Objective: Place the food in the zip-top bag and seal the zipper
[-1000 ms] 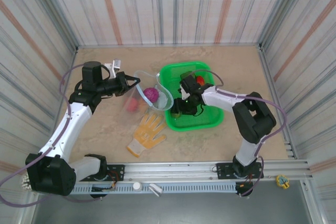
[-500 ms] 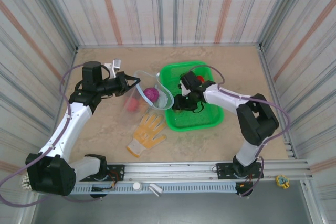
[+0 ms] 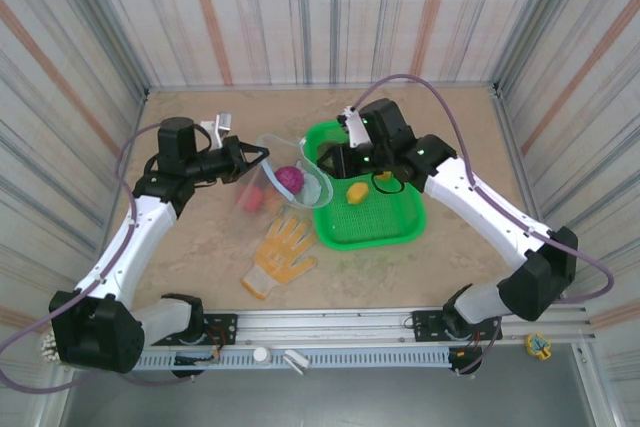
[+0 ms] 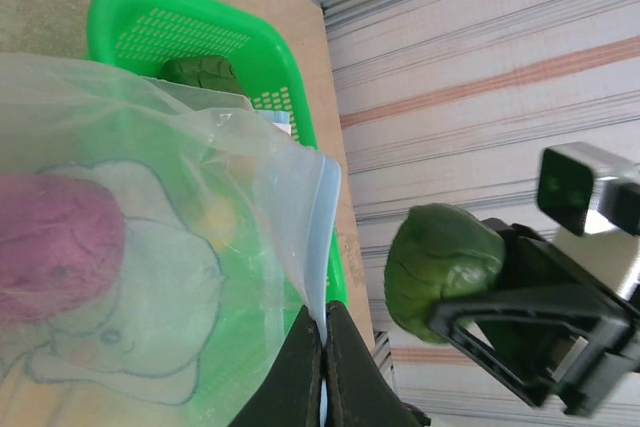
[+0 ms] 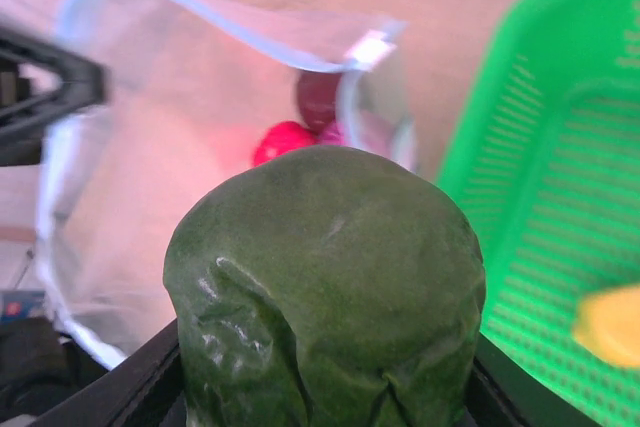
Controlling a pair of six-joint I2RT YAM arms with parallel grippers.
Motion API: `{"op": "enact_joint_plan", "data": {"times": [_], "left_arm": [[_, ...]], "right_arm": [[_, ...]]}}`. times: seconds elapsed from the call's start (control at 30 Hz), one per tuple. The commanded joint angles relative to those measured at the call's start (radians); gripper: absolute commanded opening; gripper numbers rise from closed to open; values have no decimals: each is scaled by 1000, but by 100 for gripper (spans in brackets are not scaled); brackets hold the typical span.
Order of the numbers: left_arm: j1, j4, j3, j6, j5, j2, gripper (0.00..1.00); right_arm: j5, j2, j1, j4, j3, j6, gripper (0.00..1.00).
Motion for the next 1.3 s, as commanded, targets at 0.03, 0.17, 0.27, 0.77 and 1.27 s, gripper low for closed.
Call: {"op": "enact_joint_plan", "data": {"times": [0.03, 0.17, 0.27, 0.77, 1.27], "left_arm": [[-3, 52, 13, -46, 31, 12, 0], [-1, 62, 4, -60, 26, 13, 0], [10, 75, -1, -75, 33, 11, 0], [40, 152, -23, -144, 74, 17, 0], [56, 183, -45, -161, 80, 12, 0]], "right_arm": [[-46, 146, 49, -72, 91, -69, 53], [-54, 276, 74, -118, 202, -100, 53], [13, 355, 75, -138, 273, -124, 53], [-191, 519, 75, -283, 531, -246, 50], [-233, 520, 94, -337, 506, -312, 92]]}}
